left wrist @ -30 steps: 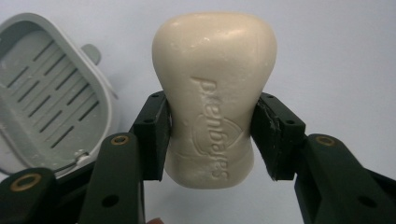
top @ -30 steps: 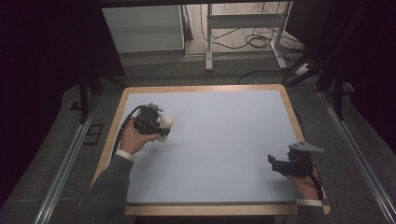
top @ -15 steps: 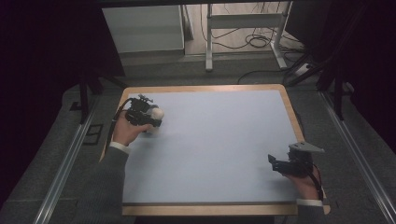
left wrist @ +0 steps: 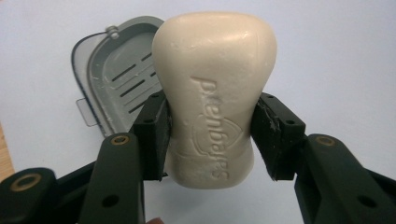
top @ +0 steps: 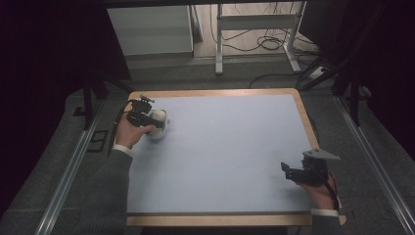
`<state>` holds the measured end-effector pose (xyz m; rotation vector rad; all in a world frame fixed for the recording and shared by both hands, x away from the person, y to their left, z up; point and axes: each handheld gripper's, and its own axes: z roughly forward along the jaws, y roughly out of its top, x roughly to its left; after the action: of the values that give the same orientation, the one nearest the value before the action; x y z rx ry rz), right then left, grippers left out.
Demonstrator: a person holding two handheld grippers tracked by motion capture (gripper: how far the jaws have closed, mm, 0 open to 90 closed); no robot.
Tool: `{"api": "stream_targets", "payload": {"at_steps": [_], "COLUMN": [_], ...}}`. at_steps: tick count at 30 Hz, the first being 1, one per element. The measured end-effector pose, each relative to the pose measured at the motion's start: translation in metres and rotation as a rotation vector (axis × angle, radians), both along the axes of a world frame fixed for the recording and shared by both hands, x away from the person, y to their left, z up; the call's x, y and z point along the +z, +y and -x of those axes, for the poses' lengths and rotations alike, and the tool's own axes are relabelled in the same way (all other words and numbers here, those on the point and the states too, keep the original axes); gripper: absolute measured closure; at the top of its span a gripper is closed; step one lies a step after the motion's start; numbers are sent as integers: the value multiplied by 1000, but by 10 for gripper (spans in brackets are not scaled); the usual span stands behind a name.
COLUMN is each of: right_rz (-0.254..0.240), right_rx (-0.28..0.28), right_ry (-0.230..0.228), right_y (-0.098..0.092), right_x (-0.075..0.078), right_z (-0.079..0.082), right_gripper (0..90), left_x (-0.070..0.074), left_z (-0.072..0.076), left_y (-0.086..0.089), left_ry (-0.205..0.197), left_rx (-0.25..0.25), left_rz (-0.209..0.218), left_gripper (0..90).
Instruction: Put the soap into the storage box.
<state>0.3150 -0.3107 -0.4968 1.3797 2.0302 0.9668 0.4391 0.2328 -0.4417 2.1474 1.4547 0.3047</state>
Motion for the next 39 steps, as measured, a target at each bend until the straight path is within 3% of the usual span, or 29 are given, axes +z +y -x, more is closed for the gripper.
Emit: {"api": "stream_targets", "payload": {"at_steps": [7,18,22,26,28,33,39], "right_rz": [2,6,7,10,12,10,9], "right_rx": [1,3,3,5,8,5,1], "right_ry": [3,4,1,4,2,1,1], "right_y": [0,0,1,2,2,2,0], "right_x": [0,-1,-1,-1,-1,-1,-1], "right_z": [0,0,0,0,0,0,0], "right_gripper": [84,84,84,84,84,84,84], "left_x": [-4,-25,-27,-22,-17,-10,-4], "left_z": [-11,-25,-22,-17,-11,-5,17], "left_y": [4,1,-1,-4,-8,-12,-18], "left_ry": [15,37,6,-19,-43,-57,-108], "left_rx": [33,83,79,37,22,-5,-54], "left_rz": [-13,-40,-5,41,51,68,105], "left_gripper": [499,490,408,386,363,342,327]}}
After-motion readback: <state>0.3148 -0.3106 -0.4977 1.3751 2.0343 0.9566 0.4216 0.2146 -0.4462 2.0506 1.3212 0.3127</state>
